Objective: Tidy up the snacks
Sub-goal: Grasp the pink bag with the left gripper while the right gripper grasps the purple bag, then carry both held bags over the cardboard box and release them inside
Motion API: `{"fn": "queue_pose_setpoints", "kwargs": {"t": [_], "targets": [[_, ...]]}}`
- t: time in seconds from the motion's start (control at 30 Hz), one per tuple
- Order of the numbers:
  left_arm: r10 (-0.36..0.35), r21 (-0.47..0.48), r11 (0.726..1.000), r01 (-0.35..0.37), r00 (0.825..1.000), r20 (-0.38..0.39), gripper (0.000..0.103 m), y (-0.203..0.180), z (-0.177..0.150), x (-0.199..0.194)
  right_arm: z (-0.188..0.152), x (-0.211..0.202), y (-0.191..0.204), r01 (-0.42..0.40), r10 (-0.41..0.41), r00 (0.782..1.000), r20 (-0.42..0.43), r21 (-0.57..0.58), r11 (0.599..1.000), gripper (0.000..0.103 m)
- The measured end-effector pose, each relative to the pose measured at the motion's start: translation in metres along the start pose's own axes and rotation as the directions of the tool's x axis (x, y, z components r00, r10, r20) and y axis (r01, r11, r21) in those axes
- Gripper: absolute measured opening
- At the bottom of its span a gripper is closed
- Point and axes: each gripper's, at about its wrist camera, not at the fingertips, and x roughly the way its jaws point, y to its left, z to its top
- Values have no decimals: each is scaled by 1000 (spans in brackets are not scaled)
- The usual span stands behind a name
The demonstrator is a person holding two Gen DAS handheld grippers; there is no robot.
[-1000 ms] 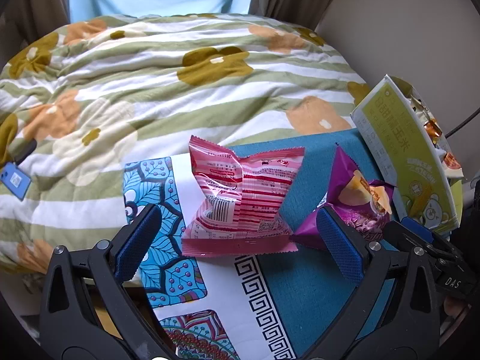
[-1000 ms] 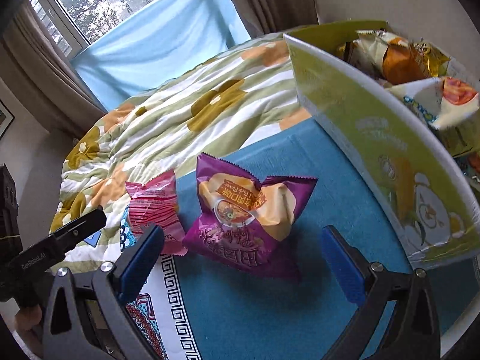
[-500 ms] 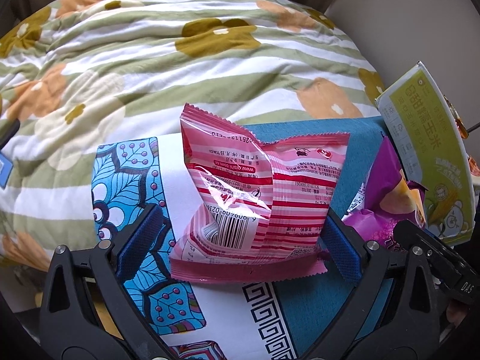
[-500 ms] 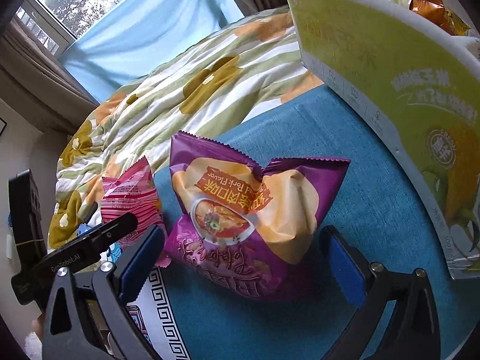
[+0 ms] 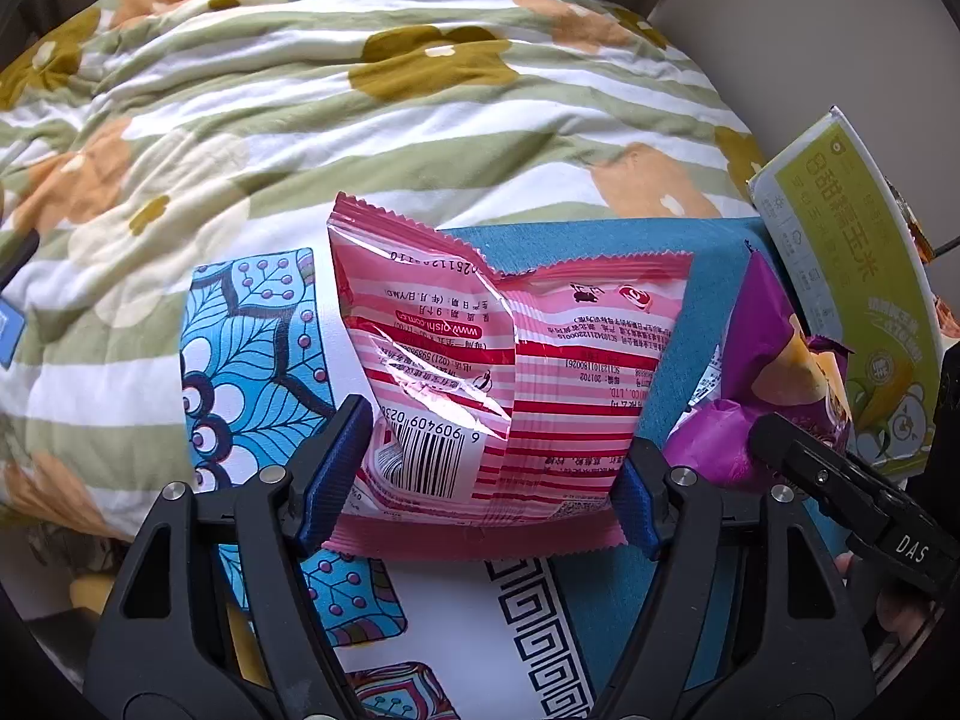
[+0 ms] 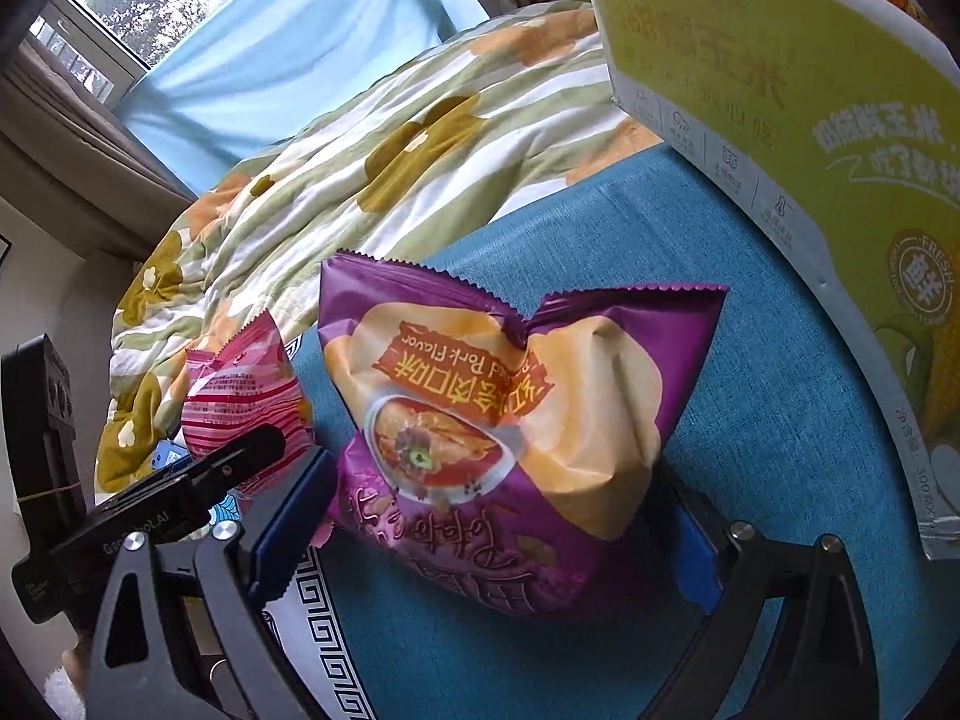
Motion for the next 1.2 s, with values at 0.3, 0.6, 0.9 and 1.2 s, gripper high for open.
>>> {"fn": "queue_pose_setpoints", "kwargs": {"t": [0.3, 0.6, 0.9, 1.2], "targets": [[11, -28, 1000, -10, 1000, 6, 70, 4, -13, -11, -1, 5, 6, 28, -30, 999, -17, -74, 997, 62], [58, -3, 998, -58, 996, 60, 70, -8, -27, -50, -3, -12, 9, 3, -3, 1000, -5, -97, 995, 56], [62, 43, 997, -70, 985, 161, 70, -47, -24, -120, 1, -77, 30, -4, 28, 992, 120, -196, 981, 56], [22, 108, 993, -52, 964, 264, 70, -114, -12, -173, 17, -162, 25, -13, 78, 960, 268, -234, 972, 56]]}}
